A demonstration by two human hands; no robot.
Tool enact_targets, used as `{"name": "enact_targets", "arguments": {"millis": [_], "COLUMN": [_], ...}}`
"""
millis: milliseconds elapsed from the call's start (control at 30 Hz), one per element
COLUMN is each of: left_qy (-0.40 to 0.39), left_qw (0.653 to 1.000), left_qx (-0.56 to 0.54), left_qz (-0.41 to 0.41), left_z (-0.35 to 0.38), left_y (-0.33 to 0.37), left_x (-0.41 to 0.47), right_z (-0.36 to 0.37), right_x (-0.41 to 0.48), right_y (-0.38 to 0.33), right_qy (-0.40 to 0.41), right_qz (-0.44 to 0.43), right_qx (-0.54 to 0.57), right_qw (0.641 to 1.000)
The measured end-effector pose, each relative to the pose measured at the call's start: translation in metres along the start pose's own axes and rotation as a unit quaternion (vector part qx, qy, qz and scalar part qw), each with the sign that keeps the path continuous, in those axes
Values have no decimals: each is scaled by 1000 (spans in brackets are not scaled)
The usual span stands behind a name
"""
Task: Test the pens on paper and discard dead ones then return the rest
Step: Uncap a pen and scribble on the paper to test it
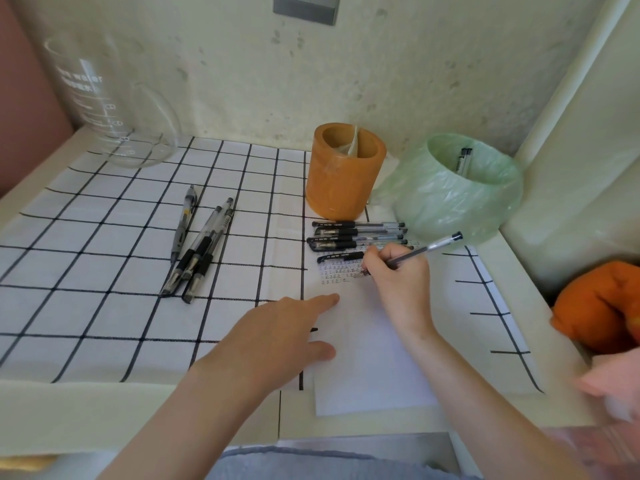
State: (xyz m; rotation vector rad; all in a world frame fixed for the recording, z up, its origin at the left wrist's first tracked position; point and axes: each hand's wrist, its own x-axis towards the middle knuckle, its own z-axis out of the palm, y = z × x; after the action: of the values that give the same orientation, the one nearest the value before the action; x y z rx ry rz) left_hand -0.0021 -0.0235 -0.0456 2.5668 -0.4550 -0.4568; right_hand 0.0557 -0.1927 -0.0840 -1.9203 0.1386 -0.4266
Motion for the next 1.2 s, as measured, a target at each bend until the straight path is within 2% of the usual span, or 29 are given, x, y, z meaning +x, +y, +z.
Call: {"name": "enact_targets", "arguments": {"millis": [1000, 1200], "left_qy": [-21, -26], "left_qw": [1000, 1000], "left_qx": [-6, -2], "left_qz": [-11, -13], "left_z": [-4, -4], "left_y": [2, 2], "left_x": [0, 0], "right_z": [2, 1], "right_x": [1, 1], "right_y": [3, 3], "right_qy": [7, -14], "right_qz": [-34, -30], "right_qx": [-22, -19], "right_qw": [999, 999]}}
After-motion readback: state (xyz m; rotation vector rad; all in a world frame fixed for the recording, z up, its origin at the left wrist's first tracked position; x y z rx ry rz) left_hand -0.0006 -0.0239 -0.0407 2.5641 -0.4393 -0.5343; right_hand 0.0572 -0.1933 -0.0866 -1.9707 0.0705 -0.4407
